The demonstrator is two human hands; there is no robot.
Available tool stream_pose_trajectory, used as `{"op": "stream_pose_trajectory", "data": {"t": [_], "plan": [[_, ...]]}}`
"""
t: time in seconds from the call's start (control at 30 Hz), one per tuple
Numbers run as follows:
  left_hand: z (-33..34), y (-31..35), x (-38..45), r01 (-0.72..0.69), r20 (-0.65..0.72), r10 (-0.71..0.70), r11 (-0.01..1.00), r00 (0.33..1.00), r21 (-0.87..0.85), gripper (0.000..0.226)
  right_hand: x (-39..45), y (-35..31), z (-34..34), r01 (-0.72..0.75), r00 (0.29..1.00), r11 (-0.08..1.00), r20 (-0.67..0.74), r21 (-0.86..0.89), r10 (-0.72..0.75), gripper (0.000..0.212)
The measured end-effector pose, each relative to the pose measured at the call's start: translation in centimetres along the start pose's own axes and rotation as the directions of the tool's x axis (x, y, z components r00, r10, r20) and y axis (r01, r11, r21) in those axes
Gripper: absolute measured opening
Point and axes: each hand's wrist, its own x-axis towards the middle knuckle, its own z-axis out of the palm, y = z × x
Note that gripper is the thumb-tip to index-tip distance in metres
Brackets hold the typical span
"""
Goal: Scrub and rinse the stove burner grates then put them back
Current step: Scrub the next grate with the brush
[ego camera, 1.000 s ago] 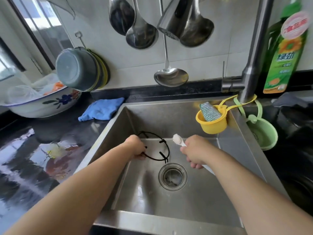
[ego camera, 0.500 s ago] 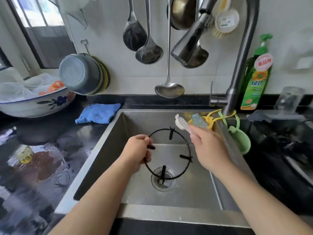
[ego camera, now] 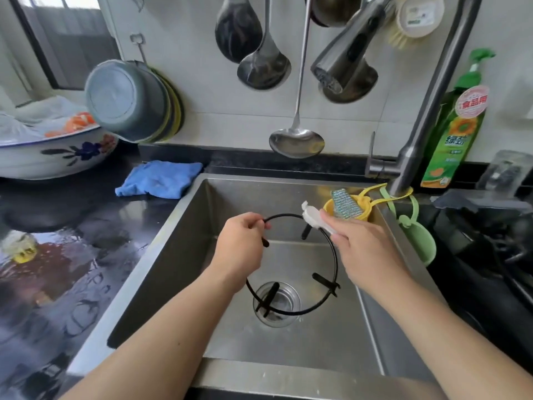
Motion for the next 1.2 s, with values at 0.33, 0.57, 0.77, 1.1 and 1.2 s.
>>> {"op": "stream_pose_trajectory", "data": {"t": [0.33,0.57,0.77,1.1,1.2], "plan": [[-0.2,0.3,-0.4,0.052,0.015,-0.052,0.999,0.999,0.006,0.029,-1.5,-1.9,0.8,0.1,0.99,0.983,0.115,-0.153,-0.082,0.053],[-0.2,0.2,-0.2,0.068,0.0,-0.068,0.998,0.998,-0.005,0.028,-1.6,-2.2,0.7,0.076,0.989,0.986,0.136,-0.151,-0.056,0.053],[-0.2,0.1,-0.1,0.068,-0.006,-0.068,0.997,0.998,-0.035,0.027,-0.5,-1.1,0.2,0.044,0.999,0.993,0.037,-0.106,-0.04,0.05],[-0.3,0.2,-0.1,0.041,-0.019,-0.041,0.999,0.999,0.002,0.028,-1.7,-1.6,0.2,0.084,0.991,0.993,0.115,-0.086,-0.074,0.049],[-0.1,0.4,-0.2,0.028,-0.01,-0.029,0.999,1.0,-0.017,0.028,0.1,-0.1,-0.3,-0.034,0.998,0.996,-0.05,-0.077,0.03,0.047]]}}
